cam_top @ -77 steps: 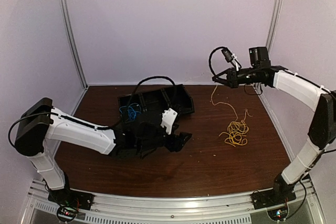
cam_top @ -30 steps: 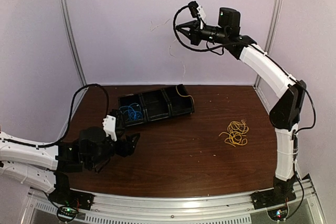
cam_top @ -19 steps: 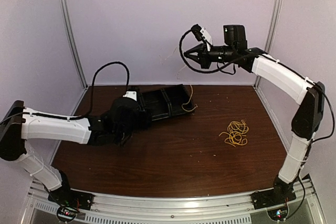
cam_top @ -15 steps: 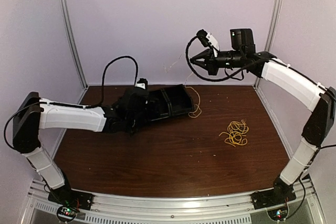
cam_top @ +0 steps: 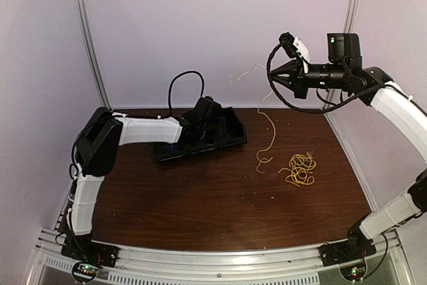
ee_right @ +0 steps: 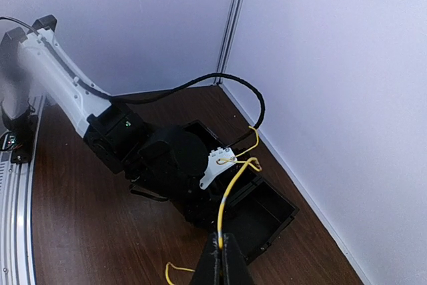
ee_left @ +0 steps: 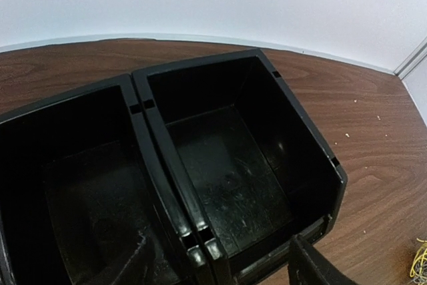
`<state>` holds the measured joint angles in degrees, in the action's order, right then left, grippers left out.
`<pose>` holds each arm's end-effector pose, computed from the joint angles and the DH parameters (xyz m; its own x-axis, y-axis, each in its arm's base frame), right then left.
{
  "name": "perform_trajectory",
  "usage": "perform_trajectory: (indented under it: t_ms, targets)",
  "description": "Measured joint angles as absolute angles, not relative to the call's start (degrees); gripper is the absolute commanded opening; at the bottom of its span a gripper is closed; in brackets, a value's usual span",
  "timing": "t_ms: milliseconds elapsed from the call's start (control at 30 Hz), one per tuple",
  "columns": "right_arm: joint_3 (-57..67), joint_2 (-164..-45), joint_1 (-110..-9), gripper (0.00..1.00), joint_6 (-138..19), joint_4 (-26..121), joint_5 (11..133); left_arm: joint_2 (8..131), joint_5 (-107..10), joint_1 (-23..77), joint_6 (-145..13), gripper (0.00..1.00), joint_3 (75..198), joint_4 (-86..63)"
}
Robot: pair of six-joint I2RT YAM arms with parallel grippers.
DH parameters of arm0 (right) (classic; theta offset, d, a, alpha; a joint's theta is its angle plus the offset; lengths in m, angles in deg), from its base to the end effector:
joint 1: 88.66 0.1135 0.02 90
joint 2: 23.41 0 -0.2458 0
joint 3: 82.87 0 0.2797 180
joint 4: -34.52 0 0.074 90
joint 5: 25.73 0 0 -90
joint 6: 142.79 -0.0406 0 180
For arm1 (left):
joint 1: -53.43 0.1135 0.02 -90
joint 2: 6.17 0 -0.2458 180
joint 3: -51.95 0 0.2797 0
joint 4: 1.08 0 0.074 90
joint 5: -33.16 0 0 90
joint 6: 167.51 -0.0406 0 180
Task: Untangle the cables
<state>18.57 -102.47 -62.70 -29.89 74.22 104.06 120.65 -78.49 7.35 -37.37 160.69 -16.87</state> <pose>0.2875 0.1689 0.4300 0.0981 -0.2848 -0.9536 -0.9200 0.3393 -0.1960 0.3756 -0.3685 0.1612 -0.5901 -0.2510 -0.7673 0.1002 0.9203 -0.3781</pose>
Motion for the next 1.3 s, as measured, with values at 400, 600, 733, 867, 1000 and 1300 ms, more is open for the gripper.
perform_trajectory:
  t_ms: [400, 600, 733, 867, 1000, 1300]
  targets:
    - [15.4, -101.7, -62.7, 0.0, -30.3, 76.0, 104.3, 128.0, -79.4, 7.8, -32.3, 0.51, 172.6, -27.5]
    - [15.5, -101.6, -62.7, 0.0, -30.7, 76.0, 104.3, 128.7, -78.7, 8.0, -30.4, 0.34, 172.4, -29.9]
    - [17.5, -101.6, -62.7, 0.0, -30.7, 76.9, 104.3, 127.1, -79.6, 7.4, -28.7, 0.24, 169.1, -28.3]
    - [20.9, -101.6, -62.7, 0.0, -30.7, 76.7, 104.3, 123.6, -81.7, 6.3, -28.6, 0.22, 164.3, -28.5]
    - [22.2, -101.8, -62.7, 0.0, -30.9, 76.0, 104.3, 121.6, -82.5, 4.6, -27.8, 0.2, 160.9, -28.0]
    - [33.2, -106.9, -62.7, 0.0, -32.2, 76.6, 104.3, 114.6, -86.1, -3.1, -22.1, 0.24, 150.4, -27.9]
